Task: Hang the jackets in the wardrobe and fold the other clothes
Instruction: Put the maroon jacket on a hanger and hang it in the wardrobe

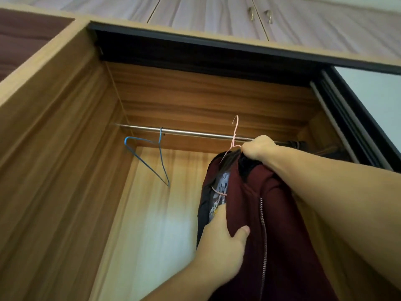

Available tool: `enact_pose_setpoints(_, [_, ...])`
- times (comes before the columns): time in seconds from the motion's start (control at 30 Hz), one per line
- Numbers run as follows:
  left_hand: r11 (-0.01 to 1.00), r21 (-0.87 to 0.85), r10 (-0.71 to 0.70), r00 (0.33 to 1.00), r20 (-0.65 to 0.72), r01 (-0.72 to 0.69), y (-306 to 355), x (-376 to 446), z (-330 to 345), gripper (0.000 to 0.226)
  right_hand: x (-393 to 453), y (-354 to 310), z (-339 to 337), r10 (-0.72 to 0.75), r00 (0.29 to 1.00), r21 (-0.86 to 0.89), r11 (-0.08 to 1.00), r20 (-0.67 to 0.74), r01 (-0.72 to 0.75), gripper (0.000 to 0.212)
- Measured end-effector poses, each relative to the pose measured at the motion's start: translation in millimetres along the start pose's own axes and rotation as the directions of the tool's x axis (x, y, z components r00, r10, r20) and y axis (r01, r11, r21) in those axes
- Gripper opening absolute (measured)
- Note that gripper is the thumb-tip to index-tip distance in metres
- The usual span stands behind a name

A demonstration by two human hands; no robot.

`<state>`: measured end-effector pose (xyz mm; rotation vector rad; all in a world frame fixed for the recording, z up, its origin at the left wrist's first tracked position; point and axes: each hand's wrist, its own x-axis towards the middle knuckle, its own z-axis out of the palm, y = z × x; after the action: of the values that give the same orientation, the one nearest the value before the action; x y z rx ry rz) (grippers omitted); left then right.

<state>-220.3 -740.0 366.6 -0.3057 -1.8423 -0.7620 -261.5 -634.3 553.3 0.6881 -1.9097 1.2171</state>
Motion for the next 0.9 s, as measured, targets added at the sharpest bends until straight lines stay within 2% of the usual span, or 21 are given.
enact_pose_setpoints(0.07, [1.000, -0.015, -0.024, 0.999, -0.037, 0.023, -12, 21, 12, 0.039, 15, 4, 8, 0.028, 0.999, 0.071, 0.997, 0.022, -0.030, 0.034])
enact_pose_setpoints(0.1, [0.999, -0.015, -0.042, 0.998, -0.053, 0.041, -15, 29, 16, 0.038, 26, 7, 13, 0.013, 0.998, 0.112, 0.994, 0.060, -0.020, 0.035])
enact_pose_setpoints(0.13, [0.999, 0.008, -0.037, 0.997, -0.062, 0.038, -18, 41, 21, 0.038, 45, 15, 20, -0.033, 0.994, 0.083, 0.996, 0.102, 0.024, 0.034])
enact_pose_setpoints(0.2, [0.999, 0.006, -0.046, 0.994, -0.098, 0.047, -26, 61, 32, 0.038, 67, 23, 28, -0.054, 0.993, 0.123, 0.992, 0.109, 0.040, 0.034])
enact_pose_setpoints(0.33, [0.998, -0.007, -0.057, 0.990, -0.131, 0.057, -43, 87, 48, 0.038, 95, 28, 38, -0.073, 0.997, -0.102, 0.992, 0.030, 0.076, 0.038])
enact_pose_setpoints(0.4, [0.997, -0.019, -0.072, 0.990, -0.118, 0.070, -54, 97, 56, 0.039, 107, 31, 39, -0.109, 0.994, -0.157, 0.981, 0.023, 0.111, 0.038])
enact_pose_setpoints(0.57, [0.993, -0.024, -0.120, 0.989, -0.089, 0.119, -71, 119, 64, 0.042, 132, 35, 56, -0.174, 0.983, -0.254, 0.950, 0.058, 0.183, 0.041])
enact_pose_setpoints(0.63, [0.992, -0.004, -0.128, 0.990, -0.064, 0.128, -76, 124, 62, 0.044, 146, 37, 66, -0.148, 0.982, -0.279, 0.944, 0.115, 0.175, 0.040])
enact_pose_setpoints(0.7, [0.990, 0.009, -0.142, 0.989, -0.037, 0.143, -84, 127, 60, 0.047, 150, 40, 70, -0.156, 0.978, -0.379, 0.904, 0.138, 0.198, 0.043])
enact_pose_setpoints(0.8, [0.989, -0.012, -0.146, 0.989, -0.030, 0.145, -100, 127, 65, 0.052, 141, 47, 75, -0.160, 0.980, -0.364, 0.911, 0.121, 0.194, 0.044])
enact_pose_setpoints(0.9, [0.987, -0.031, -0.157, 0.987, -0.009, 0.157, -108, 121, 73, 0.051, 133, 57, 77, -0.236, 0.962, -0.406, 0.873, 0.137, 0.272, 0.042])
